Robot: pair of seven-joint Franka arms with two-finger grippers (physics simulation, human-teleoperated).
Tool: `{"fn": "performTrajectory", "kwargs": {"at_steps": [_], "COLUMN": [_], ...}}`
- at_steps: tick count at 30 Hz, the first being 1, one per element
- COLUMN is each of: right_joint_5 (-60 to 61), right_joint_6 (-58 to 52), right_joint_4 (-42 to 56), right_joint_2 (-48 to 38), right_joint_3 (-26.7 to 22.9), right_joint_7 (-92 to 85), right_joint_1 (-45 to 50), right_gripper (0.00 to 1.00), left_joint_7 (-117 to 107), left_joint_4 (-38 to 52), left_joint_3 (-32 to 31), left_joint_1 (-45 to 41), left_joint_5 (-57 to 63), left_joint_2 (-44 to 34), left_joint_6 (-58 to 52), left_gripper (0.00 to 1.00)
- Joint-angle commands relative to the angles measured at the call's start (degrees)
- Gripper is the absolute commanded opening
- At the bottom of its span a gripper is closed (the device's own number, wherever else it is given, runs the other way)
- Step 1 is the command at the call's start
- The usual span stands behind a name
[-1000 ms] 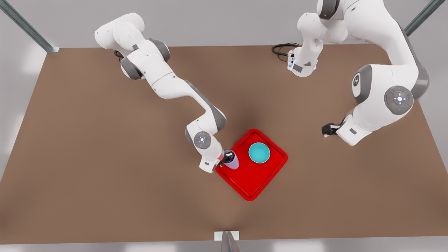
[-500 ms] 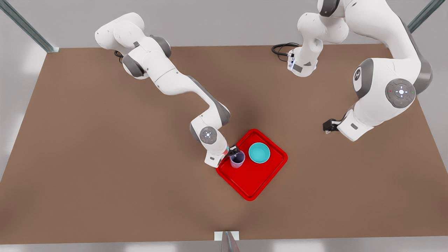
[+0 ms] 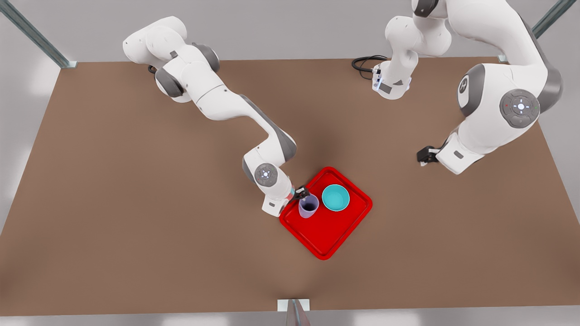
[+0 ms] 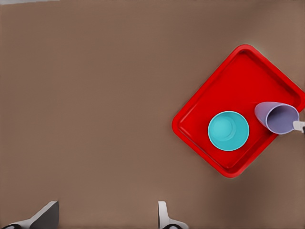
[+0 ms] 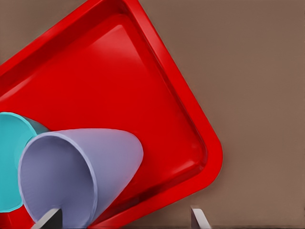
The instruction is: Place the bowl on the tray with the left arm and the cup on the tray with the right arm
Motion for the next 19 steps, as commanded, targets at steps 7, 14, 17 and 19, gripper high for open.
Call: {"fn": "performTrajectory", "kwargs": {"at_steps": [7,14,17,19], "right_joint_5": [-0.5,-11.6,-13.4,-15.6], "right_joint_6": [-9.5,-37.0,-38.7,-38.6], "right_joint_4": [-24.9,-25.6,-25.3,-24.9], "right_joint_2": [-30.3,-49.4,-50.0,-49.4], "right_joint_3": [-0.3,0.0,-1.2,-1.1], "right_joint_7": [-3.9,-18.0,-17.9,-18.2], "right_joint_1": [-10.6,-36.4,-36.4,-36.2], "right_gripper": [1.0,1.0,1.0,1.0], "left_joint_7": [0.0,-0.3,-0.3,-0.3], "left_joint_4": [0.0,0.2,0.2,0.1], "left_joint_3": [-0.1,-0.1,-0.1,-0.1], "left_joint_1": [-1.1,-2.3,-2.3,-2.3], "left_joint_5": [-0.1,0.0,0.0,0.0], "left_joint_2": [0.2,0.7,0.8,1.0], "left_joint_6": [0.0,0.3,0.4,0.4], "left_gripper": [1.0,1.0,1.0,1.0]}}
